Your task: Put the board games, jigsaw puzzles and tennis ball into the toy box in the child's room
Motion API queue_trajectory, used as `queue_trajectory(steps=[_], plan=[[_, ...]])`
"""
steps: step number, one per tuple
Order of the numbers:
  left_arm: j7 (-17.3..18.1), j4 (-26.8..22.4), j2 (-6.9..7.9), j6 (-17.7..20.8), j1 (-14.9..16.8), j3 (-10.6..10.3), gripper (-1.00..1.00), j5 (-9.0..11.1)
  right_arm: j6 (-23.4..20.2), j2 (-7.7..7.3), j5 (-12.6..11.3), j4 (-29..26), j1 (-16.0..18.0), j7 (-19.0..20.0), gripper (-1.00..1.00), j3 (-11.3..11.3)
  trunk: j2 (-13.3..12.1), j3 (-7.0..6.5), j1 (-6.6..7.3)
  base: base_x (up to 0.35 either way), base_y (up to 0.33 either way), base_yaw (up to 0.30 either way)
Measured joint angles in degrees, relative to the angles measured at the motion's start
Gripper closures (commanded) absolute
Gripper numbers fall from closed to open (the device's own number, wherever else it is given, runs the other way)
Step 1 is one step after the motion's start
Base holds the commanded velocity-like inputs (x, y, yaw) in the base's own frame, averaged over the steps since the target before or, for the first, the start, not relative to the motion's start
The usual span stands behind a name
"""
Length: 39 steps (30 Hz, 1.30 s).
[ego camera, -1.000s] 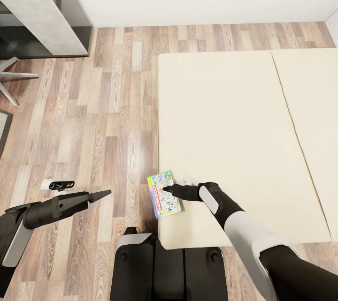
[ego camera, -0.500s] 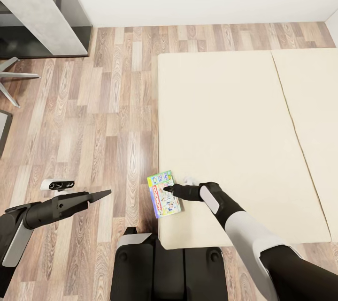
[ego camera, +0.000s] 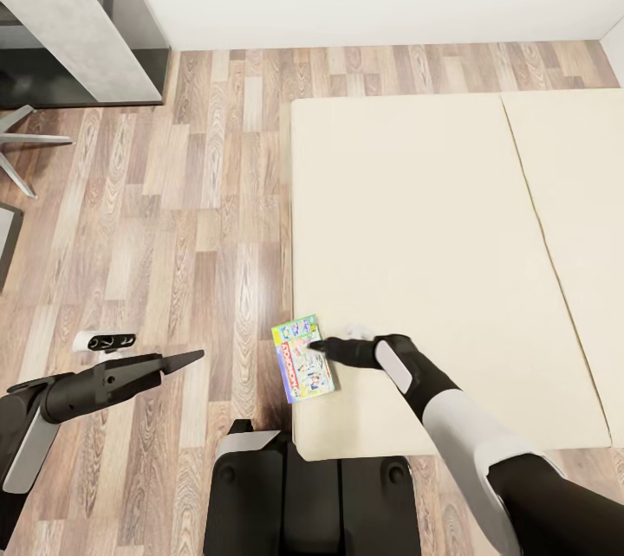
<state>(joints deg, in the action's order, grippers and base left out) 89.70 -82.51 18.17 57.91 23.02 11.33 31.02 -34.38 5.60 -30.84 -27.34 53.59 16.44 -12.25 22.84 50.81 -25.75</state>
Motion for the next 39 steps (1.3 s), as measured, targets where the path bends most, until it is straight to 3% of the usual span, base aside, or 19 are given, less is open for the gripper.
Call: queue_trajectory(steps=[10, 14, 16, 21, 25, 27, 34, 37, 39], plan=[[0.09, 0.0, 0.0, -0.06, 0.0, 0.01, -1.0, 0.02, -2.44, -4.56, -0.53, -5.94, -1.68, 2.52, -1.0, -0.08, 0.0, 0.0, 0.0, 0.0, 0.0, 0.0], [0.09, 0.0, 0.01, -0.06, 0.0, 0.02, -1.0, 0.02, -5.74, -5.85, -0.9, -14.04, -4.77, 4.27, -1.0, 0.05, 0.0, 0.0, 0.0, 0.0, 0.0, 0.0], [0.09, 0.0, 0.05, -0.07, 0.0, 0.08, -1.0, 0.03, -8.25, -6.36, -0.94, -24.02, -9.35, 5.0, -1.0, 0.49, 0.01, 0.0, 0.01, 0.0, 0.0, 0.0], [0.09, 0.0, 0.12, 0.0, 0.0, 0.65, -1.0, 0.03, -10.32, -6.65, -0.78, -39.58, -16.95, 5.13, -1.0, 2.48, 0.0, 0.0, 0.01, 0.0, 0.0, 0.0], [0.09, 0.04, 0.26, 0.0, -0.05, 0.96, -1.0, 0.09, -10.67, -6.69, -0.86, -42.76, -19.34, 5.28, -1.0, 4.33, 0.0, 0.0, 0.0, 0.0, 0.0, 0.0], [0.09, 0.07, 0.32, 0.04, -0.1, 2.18, -1.0, 0.09, -10.8, -6.7, -0.91, -43.64, -20.06, 5.38, -1.0, 5.49, 0.0, 0.0, 0.0, 0.0, 0.0, 0.0], [0.08, 0.55, 0.44, 0.01, -0.7, 5.82, -1.0, -0.16, -10.75, -6.53, -0.96, -47.7, -23.56, 5.47, -1.0, 6.08, 0.0, -0.06, 0.01, 0.0, 0.0, 0.0], [0.08, 3.01, 0.96, -0.68, -0.98, 6.11, -1.0, -1.15, -10.82, -6.57, -0.99, -51.39, -24.71, 5.49, -1.0, 6.12, 0.0, -0.25, 0.0, 0.0, 0.0, 0.0], [0.08, 6.73, 1.79, -2.87, -1.19, 6.25, -1.0, -2.7, -10.84, -6.62, -0.95, -55.02, -27.49, 5.5, -1.0, 6.24, 0.0, -0.42, 0.01, 0.0, 0.0, 0.0]])
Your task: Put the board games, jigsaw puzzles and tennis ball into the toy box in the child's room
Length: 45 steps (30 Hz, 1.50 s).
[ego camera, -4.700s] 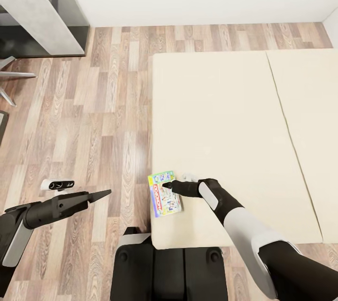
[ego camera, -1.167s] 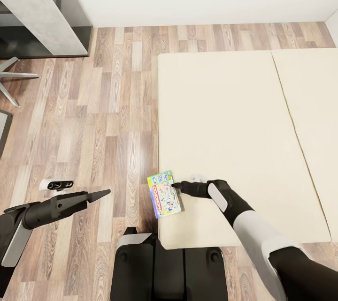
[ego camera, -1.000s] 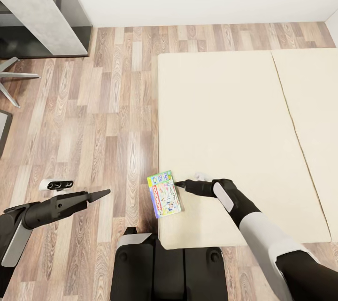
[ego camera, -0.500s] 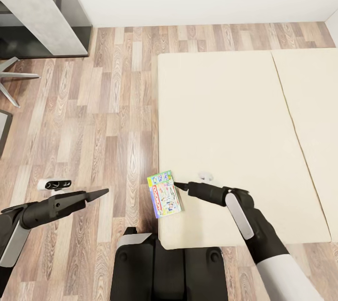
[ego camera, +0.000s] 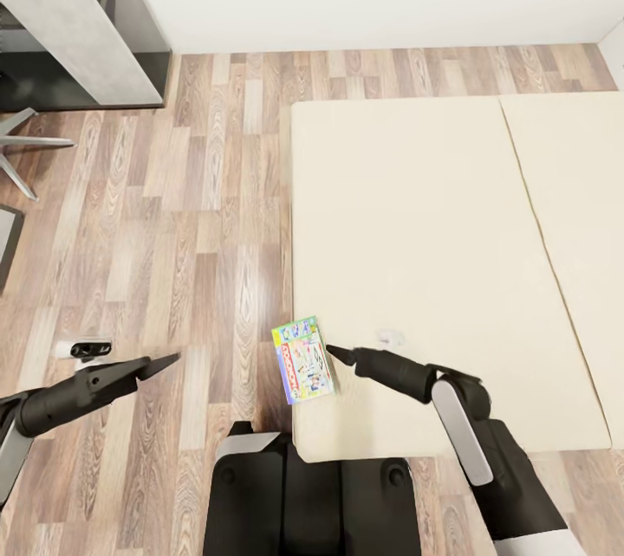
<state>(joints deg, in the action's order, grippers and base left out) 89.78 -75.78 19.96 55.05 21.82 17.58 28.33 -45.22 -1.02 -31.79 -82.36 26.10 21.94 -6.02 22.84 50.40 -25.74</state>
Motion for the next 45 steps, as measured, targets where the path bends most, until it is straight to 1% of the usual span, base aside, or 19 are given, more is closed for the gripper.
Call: queue_trajectory(steps=[3, 4, 7, 10, 11, 13, 16, 20, 23, 27, 29, 36, 39, 45], plan=[[0.0, 6.53, 1.84, -3.94, -0.16, 0.04, -1.0, -1.54, 0.33, -0.07, 0.11, -4.27, -5.31, 0.06, -1.0, 0.16, 0.0, -0.27, 0.0, 0.0, 0.0, 0.0], [0.0, 7.73, 2.2, -4.47, -0.17, 0.03, -1.0, -1.67, 0.44, -0.07, 0.11, -4.62, -6.0, 0.07, -1.0, 0.17, 0.0, -0.36, 0.0, 0.0, 0.0, 0.0], [0.01, 13.76, 3.5, -7.38, -0.2, 0.09, -1.0, -2.07, 0.98, -0.02, 0.27, -5.53, -8.04, 0.17, -1.0, 0.14, 0.0, -0.64, -0.01, 0.0, 0.0, 0.0], [0.01, 15.45, 3.93, -8.54, -0.18, 0.19, -1.0, -2.15, 2.34, 0.04, 0.73, -5.3, -8.5, 0.16, -1.0, 0.12, 0.0, -0.92, -0.01, 0.0, 0.0, 0.0], [0.01, 15.87, 4.01, -8.84, -0.16, 0.19, -1.0, -2.17, 3.6, 0.01, 0.82, -4.76, -8.61, 0.21, -1.0, 0.16, 0.0, -1.01, -0.01, 0.0, 0.0, 0.0], [-0.09, 16.33, 3.92, -9.2, -0.12, 0.11, -1.0, -2.19, 6.14, -0.07, 0.94, -3.41, -8.72, 0.32, -1.0, 0.24, 0.0, -1.2, -0.01, 0.0, 0.0, 0.0], [-0.3, 16.54, 3.7, -9.41, -0.08, 0.1, -1.0, -2.15, 7.75, -0.48, 0.75, -3.18, -8.76, 1.05, -1.0, 0.39, 0.0, -1.48, -0.01, 0.0, 0.0, 0.0], [-0.55, 16.62, 3.62, -9.81, 0.0, 0.07, -1.0, -2.18, 8.49, -0.96, 0.99, -3.41, -8.79, 2.35, -1.0, 0.55, 0.0, -1.85, -0.01, 0.0, 0.0, 0.0], [-1.55, 16.64, 3.68, -10.19, 0.12, 0.17, -1.0, -2.21, 8.58, -1.08, 1.07, -3.8, -8.8, 2.85, -1.0, 0.59, 0.0, -2.14, -0.01, 0.0, 0.0, 0.0], [-4.46, 16.64, 3.72, -10.28, 0.32, 0.24, -1.0, -2.21, 8.6, -1.13, 1.09, -3.94, -8.8, 3.04, -1.0, 0.69, 0.0, -2.51, -0.01, 0.0, 0.0, 0.0], [-6.79, 16.64, 3.69, -10.29, 0.37, 0.25, -1.0, -2.22, 8.6, -1.14, 1.1, -4.02, -8.8, 3.05, -1.0, 0.73, 0.0, -2.7, -0.01, 0.0, 0.0, 0.0], [-12.12, 16.64, 3.71, -10.29, 0.47, 0.26, -1.0, -2.28, 8.72, -1.16, 1.12, -4.08, -8.81, 3.04, -1.0, 0.75, 0.0, -3.35, -0.01, 0.0, 0.0, 0.0], [-15.02, 16.64, 3.59, -10.25, 0.48, 0.09, -1.0, -2.29, 8.76, -1.21, 1.17, -4.06, -8.81, 3.04, -1.0, 0.76, 0.0, -3.63, -0.01, 0.0, 0.0, 0.0], [-19.68, 16.64, 3.55, -10.18, 0.49, -0.11, -1.0, -2.28, 8.77, -1.23, 1.19, -4.02, -8.81, 3.02, -1.0, 0.76, 0.0, -4.19, -0.01, 0.0, 0.0, 0.0]])
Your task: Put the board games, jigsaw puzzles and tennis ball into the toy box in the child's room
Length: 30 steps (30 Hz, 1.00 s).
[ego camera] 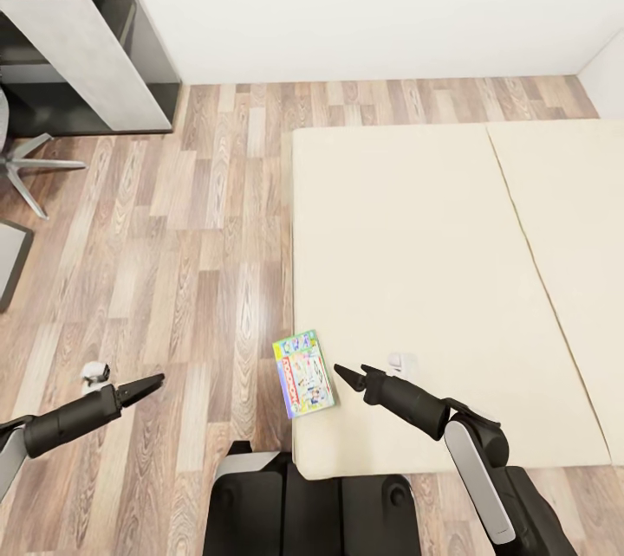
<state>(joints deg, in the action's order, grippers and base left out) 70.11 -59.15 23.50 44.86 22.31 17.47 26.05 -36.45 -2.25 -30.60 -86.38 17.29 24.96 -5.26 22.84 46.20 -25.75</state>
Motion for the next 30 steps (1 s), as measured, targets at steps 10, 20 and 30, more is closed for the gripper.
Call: queue_trajectory(steps=[10, 20, 30], plan=[[-9.25, -0.03, -0.15, 0.11, 0.08, -0.01, -1.0, 0.23, 0.02, 0.08, 0.06, 0.08, 0.0, -0.25, -1.0, 0.0, 0.0, -0.94, 0.0, 0.0, 0.0, 0.0], [-14.61, -0.01, -2.14, 0.27, 0.14, -0.15, -1.0, 0.09, 0.08, 0.09, 0.03, 0.6, 0.0, -0.61, -1.0, 0.0, 0.0, -1.87, 0.0, 0.0, 0.0, 0.0], [-22.61, -0.05, -3.91, 0.44, 0.25, -0.21, -1.0, 0.29, 0.08, 0.08, -0.16, 1.84, 0.0, -1.85, -1.0, 0.08, 0.0, -2.81, 0.0, 0.0, 0.0, 0.0]])
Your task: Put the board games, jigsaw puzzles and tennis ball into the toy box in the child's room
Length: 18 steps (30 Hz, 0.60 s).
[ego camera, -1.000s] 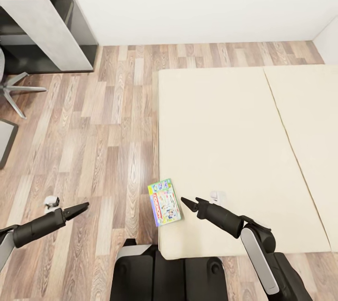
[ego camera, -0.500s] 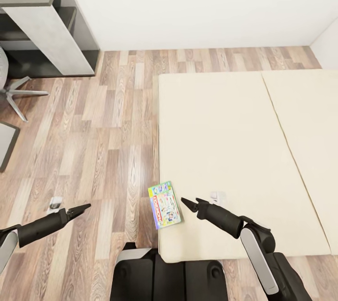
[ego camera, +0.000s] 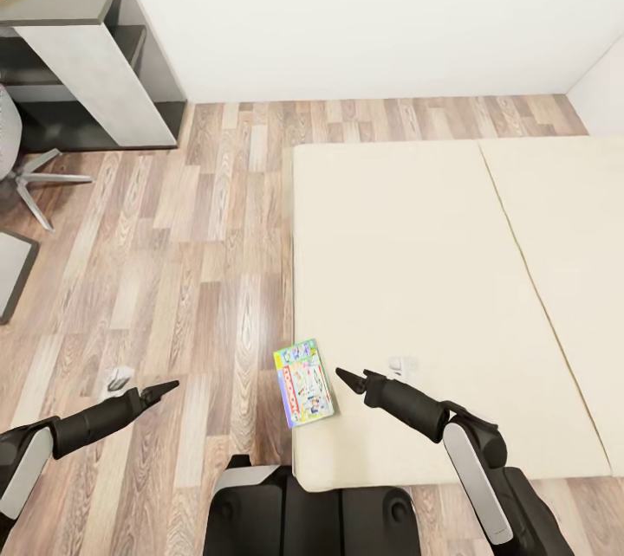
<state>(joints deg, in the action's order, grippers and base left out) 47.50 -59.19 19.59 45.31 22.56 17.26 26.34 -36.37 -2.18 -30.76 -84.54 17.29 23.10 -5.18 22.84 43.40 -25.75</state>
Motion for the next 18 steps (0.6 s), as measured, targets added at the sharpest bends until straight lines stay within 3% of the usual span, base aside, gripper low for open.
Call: queue_trajectory(steps=[6, 18], plan=[[-0.66, 0.0, -0.09, -0.12, 0.01, 0.0, -1.0, -0.06, -0.02, -0.03, -0.03, 3.17, 0.12, -0.76, -1.0, 0.29, 0.0, -0.56, 0.0, 0.0, 0.0, 0.0], [-0.75, -0.04, -0.92, -0.3, 0.01, -0.33, -1.0, -0.07, -0.21, -0.07, 0.15, 4.06, 0.18, -1.27, -1.0, 1.84, 0.0, -1.68, 0.0, 0.0, 0.0, 0.0]])
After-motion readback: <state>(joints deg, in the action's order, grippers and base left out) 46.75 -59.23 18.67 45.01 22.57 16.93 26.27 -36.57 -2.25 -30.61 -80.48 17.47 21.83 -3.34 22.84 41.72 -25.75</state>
